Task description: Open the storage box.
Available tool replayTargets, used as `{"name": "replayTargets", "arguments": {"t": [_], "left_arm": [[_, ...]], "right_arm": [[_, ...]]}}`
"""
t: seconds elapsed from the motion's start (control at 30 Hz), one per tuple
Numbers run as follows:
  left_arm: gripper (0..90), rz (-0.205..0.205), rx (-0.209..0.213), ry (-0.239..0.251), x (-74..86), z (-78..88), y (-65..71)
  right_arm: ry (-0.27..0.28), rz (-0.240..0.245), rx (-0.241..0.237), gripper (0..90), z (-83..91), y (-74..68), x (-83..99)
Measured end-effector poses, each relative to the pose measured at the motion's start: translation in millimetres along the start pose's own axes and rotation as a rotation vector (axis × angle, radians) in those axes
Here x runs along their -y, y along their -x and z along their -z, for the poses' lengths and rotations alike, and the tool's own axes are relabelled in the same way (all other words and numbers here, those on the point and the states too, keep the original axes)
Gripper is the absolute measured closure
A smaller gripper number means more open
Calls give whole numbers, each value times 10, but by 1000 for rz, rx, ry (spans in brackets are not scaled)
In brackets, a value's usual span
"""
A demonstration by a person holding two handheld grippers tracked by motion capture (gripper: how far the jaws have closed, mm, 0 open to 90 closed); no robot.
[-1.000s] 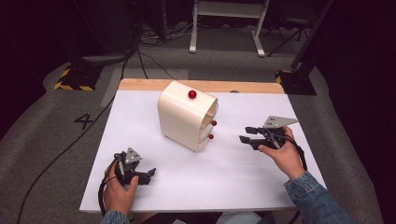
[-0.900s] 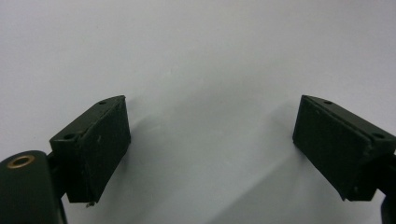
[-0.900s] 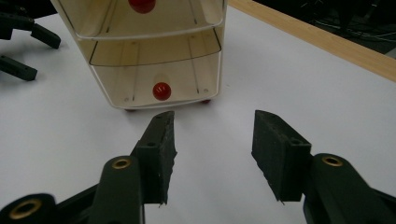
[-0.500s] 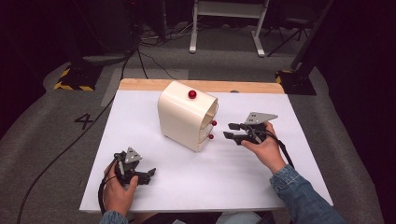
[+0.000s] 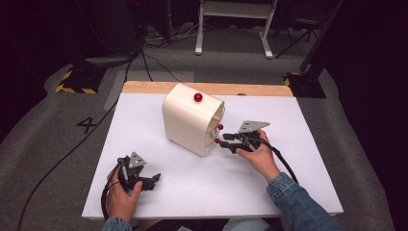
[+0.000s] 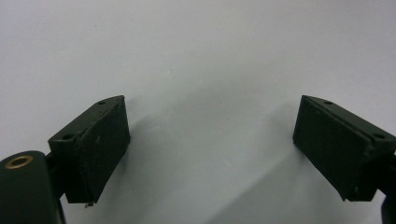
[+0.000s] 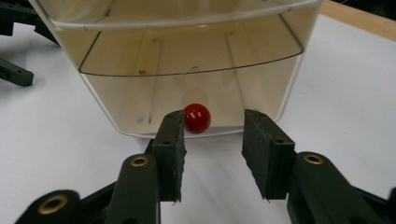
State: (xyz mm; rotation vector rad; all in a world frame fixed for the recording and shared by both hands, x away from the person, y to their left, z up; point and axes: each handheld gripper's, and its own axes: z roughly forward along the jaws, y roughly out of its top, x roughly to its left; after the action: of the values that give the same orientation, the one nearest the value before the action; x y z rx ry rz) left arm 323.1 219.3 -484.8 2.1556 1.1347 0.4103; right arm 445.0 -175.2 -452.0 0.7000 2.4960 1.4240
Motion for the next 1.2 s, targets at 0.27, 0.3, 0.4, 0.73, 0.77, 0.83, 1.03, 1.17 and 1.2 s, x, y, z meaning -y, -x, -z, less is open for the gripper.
{"name": "replayTargets", "arguments": {"t": [0.27, 0.3, 0.4, 0.73, 0.77, 0.83, 1.03, 1.17, 1.2], "left_arm": [[108, 0, 1, -2, -1, 1, -1], [108, 0, 1, -2, -1, 1, -1], [107, 0, 1, -2, -1, 1, -1], [107, 0, 3, -2, -1, 0, -2], [106, 0, 3, -2, -1, 0, -2], [107, -2, 1, -2, -2, 0, -1], [106, -2, -1, -2, -2, 0, 1], [106, -1, -1, -2, -2, -1, 1], [106, -1, 0, 0, -2, -2, 0]], "right_arm": [[9, -9, -44, 697, -109, -2, 34], [9, -9, -48, 717, -117, -9, 35], [-2, -10, -48, 737, -122, -18, 32], [0, 3, -33, 743, -99, -43, 39], [-1, 4, -29, 743, -80, -51, 49], [-6, 24, -3, 743, -5, -84, 79], [-9, 22, 6, 743, 143, -101, 146], [-8, 31, 17, 743, 291, -119, 191], [-10, 35, 24, 743, 346, -130, 212]]}}
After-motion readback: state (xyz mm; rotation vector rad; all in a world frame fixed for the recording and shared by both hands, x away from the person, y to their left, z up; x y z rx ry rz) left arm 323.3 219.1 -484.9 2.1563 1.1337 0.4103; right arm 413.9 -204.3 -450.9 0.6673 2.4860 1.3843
